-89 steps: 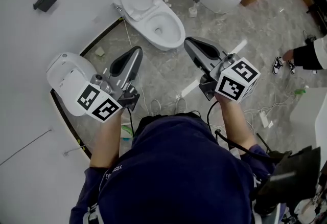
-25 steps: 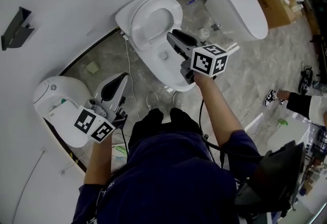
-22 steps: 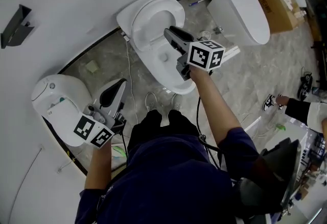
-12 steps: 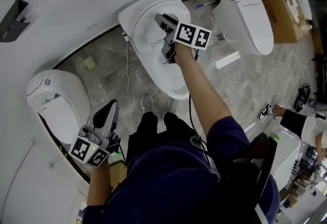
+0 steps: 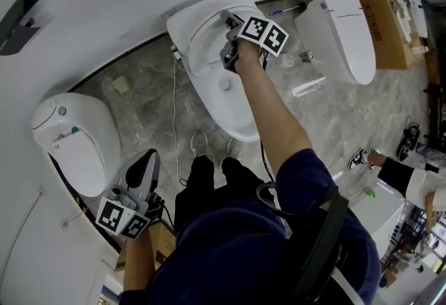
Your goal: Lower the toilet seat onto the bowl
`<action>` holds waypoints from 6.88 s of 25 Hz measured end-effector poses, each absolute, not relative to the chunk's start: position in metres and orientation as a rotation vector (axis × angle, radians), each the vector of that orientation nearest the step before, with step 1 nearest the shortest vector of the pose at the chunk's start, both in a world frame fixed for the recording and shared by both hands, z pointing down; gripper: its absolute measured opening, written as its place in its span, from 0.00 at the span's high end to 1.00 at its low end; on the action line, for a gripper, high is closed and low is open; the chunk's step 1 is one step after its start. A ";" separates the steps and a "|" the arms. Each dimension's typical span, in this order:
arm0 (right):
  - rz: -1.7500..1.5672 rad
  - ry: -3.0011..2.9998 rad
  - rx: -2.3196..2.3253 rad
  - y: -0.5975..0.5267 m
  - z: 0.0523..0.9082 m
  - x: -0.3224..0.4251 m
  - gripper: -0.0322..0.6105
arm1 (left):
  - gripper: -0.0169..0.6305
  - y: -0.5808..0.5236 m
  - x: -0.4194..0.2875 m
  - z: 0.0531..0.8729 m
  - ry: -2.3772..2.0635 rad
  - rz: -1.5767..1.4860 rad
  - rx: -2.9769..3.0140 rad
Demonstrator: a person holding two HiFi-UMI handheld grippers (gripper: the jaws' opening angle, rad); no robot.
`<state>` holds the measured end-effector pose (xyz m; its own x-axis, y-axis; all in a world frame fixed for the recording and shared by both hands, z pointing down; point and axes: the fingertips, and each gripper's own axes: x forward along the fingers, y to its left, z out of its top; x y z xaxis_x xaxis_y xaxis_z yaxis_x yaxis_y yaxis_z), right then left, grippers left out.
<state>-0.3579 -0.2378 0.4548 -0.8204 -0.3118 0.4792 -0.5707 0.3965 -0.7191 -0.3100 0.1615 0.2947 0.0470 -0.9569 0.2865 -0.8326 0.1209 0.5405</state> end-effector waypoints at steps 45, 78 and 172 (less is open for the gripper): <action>1.617 -2.353 0.869 -0.162 0.443 -0.224 0.85 | 0.98 0.144 -0.252 0.280 -1.650 -0.247 1.909; 1.883 -2.133 0.960 -0.050 0.519 -0.049 0.88 | 0.98 0.120 -0.169 0.268 -1.465 -0.142 2.058; 2.151 -1.750 1.089 0.038 0.715 0.082 0.90 | 0.98 0.067 -0.070 0.362 -1.047 0.198 2.005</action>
